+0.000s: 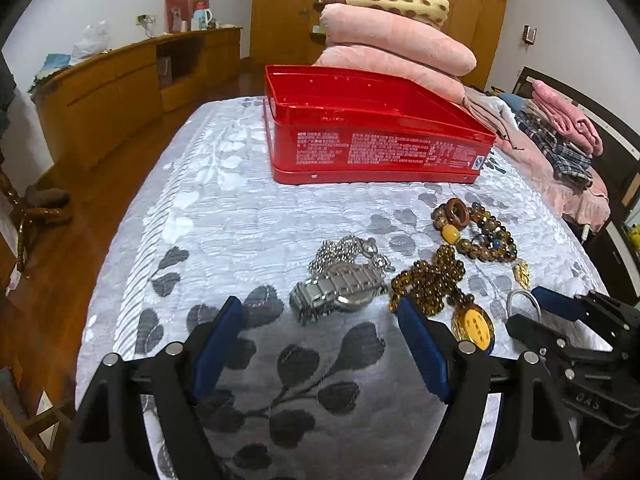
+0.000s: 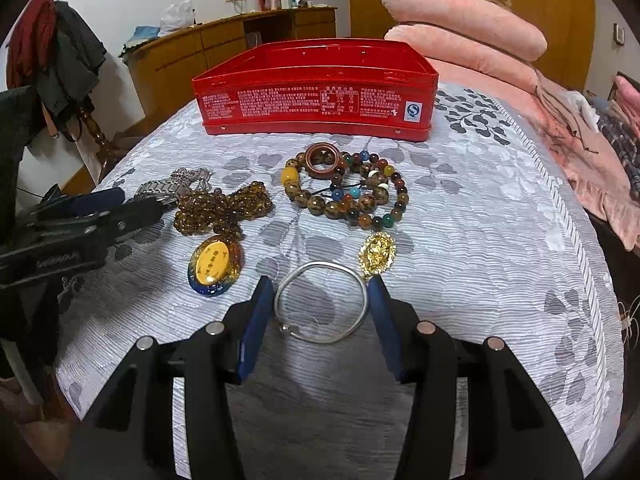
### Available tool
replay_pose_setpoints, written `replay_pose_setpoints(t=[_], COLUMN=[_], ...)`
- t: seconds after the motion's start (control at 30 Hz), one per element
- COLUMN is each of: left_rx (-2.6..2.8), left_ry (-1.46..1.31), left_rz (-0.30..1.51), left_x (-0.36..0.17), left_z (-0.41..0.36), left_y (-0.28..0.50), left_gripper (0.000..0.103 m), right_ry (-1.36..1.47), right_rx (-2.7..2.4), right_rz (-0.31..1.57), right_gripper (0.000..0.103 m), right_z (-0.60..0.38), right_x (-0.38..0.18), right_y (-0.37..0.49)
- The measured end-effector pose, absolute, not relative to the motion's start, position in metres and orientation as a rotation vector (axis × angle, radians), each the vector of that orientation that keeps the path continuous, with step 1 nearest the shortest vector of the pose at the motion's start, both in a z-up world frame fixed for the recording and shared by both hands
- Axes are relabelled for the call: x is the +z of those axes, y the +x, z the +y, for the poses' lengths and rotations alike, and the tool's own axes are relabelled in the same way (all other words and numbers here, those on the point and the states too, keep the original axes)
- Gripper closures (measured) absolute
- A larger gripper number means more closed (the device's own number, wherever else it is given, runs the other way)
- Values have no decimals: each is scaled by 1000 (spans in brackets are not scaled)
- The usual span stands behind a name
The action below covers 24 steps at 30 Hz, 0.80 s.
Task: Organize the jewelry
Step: 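Grasp the silver watch with the left tool while the right tool grasps the second silver bangle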
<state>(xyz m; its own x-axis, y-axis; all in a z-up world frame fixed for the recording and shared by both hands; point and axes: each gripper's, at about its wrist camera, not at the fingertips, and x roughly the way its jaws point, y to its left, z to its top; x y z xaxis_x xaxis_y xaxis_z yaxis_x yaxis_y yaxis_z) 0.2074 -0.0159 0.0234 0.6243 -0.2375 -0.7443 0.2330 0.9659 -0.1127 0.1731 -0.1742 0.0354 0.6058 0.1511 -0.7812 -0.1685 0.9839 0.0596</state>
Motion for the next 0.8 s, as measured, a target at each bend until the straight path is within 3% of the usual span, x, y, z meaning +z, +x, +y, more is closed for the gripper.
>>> replay_pose_setpoints(t=[0.1, 0.27, 0.4, 0.7, 0.8], left_rx=[-297, -346, -357, -397, -376], left_ry=[-28, -59, -46, -69, -48], left_rz=[885, 886, 871, 894, 883], left_x=[19, 20, 22, 28, 29], left_z=[-15, -12, -13, -11, -16], left_y=[217, 220, 212, 180, 181], left_gripper=[28, 57, 68, 70, 57], right_ry=[-14, -1, 3, 7, 7], right_rx=[189, 195, 198, 199, 199], right_rz=[901, 899, 899, 898, 898], right_gripper=[55, 55, 55, 55, 55], right_z=[-176, -178, -178, -179, -179], right_x=[35, 35, 35, 34, 34], right_y=[173, 175, 175, 175, 175])
